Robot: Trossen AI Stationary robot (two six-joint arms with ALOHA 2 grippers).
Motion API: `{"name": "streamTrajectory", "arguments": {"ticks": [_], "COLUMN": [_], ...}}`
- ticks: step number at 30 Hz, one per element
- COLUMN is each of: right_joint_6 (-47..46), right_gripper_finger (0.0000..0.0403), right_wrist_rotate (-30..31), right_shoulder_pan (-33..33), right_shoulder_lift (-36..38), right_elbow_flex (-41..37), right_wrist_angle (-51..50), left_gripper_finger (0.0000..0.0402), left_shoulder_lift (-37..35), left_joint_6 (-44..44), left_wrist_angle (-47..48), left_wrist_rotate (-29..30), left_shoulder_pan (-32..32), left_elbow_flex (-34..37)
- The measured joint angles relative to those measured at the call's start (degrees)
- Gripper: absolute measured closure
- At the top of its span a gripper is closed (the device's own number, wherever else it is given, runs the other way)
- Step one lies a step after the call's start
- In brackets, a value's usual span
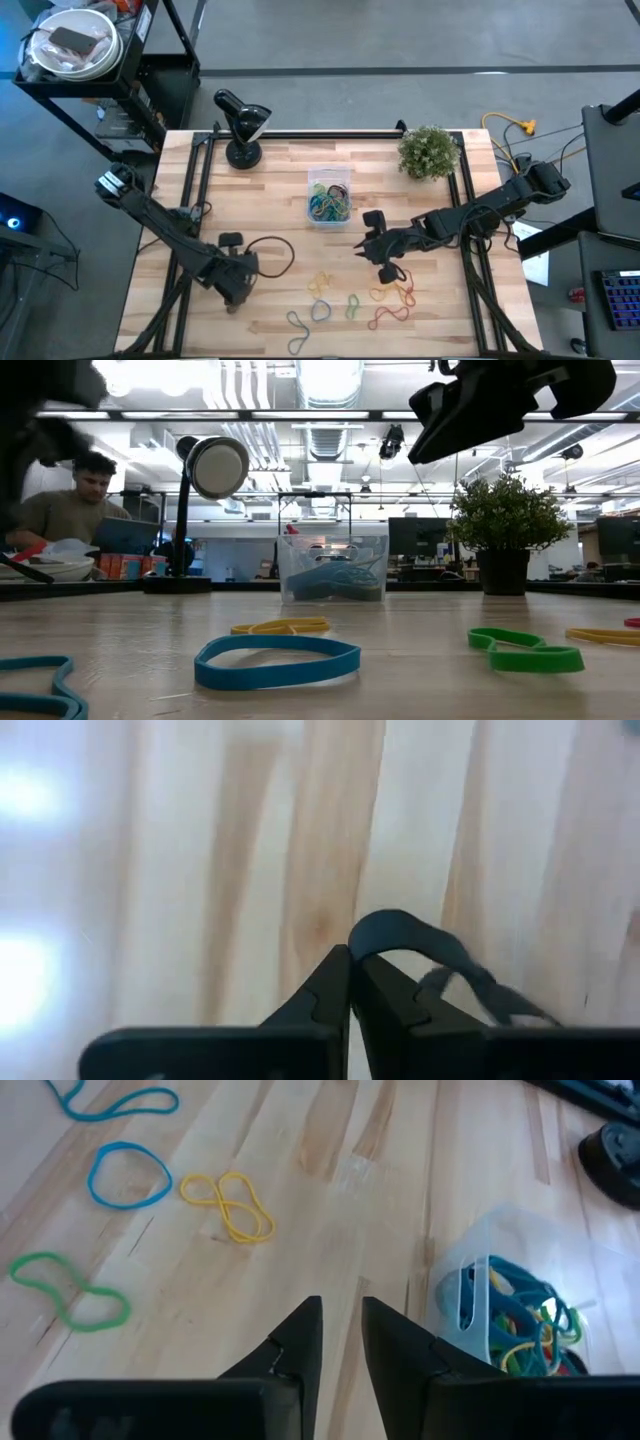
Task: Pick and place rubber bands into bin
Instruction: Put black rubberband into the transparent bin
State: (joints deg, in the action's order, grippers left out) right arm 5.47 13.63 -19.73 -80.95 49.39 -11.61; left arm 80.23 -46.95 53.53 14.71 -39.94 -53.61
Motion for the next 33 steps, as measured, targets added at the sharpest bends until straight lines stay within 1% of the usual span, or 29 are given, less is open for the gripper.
{"name": "streamTrajectory", "arguments": {"ticks": [4, 9, 11, 14, 17, 19, 24, 26, 28, 30, 33], "right_joint_6": [-0.88, -1.04, -1.03, -1.03, -1.02, -1.02, -0.84, -0.82, -0.82, -0.82, -0.82], "right_gripper_finger": [0.0334, 0.033, 0.033, 0.0333, 0.0336, 0.0338, 0.0339, 0.0337, 0.0337, 0.0338, 0.0341], "right_wrist_rotate": [-0.02, -0.04, -0.06, -0.13, -0.15, -0.13, -0.13, -0.13, -0.13, -0.13, -0.13], "right_shoulder_pan": [0.0, 0.0, 0.0, -0.01, 0.0, 0.0, 0.0, 0.0, 0.0, 0.0, 0.0], "right_shoulder_lift": [0.0, 0.0, 0.0, 0.0, 0.0, 0.0, 0.0, 0.0, 0.0, 0.0, 0.0], "right_elbow_flex": [0.0, 0.0, 0.0, 0.0, 0.0, 0.0, 0.0, 0.0, 0.0, 0.0, 0.0], "right_wrist_angle": [-0.95, -1.15, -1.38, -1.59, -1.6, -1.6, -1.6, -1.61, -1.63, -1.6, -1.63], "left_gripper_finger": [0.0401, 0.0402, 0.0402, 0.0402, 0.0402, 0.0402, 0.0402, 0.0402, 0.0402, 0.0402, 0.0402], "left_shoulder_lift": [0.0, 0.24, 0.26, 0.26, 0.26, 0.26, 0.26, 0.26, 0.26, 0.26, 0.26], "left_joint_6": [6.78, 16.77, 22.12, 31.93, 42.47, 49.11, 62.1, 66.24, 68.58, 69.03, 69.05], "left_wrist_angle": [-0.69, -3.02, -5.96, -13.52, -22.42, -28.21, -43.49, -48.16, -50.56, -51.53, -52.16], "left_wrist_rotate": [10.14, 28.26, 34.68, 43.43, 50.13, 51.92, 51.82, 51.55, 51.05, 50.07, 45.81], "left_shoulder_pan": [0.0, 0.2, 0.32, 1.29, 3.09, 4.99, 11.47, 14.27, 17.1, 19.93, 24.07], "left_elbow_flex": [-3.53, -6.42, -6.63, -6.35, -5.97, -5.91, -5.45, -4.95, -4.75, -4.7, -4.62]}}
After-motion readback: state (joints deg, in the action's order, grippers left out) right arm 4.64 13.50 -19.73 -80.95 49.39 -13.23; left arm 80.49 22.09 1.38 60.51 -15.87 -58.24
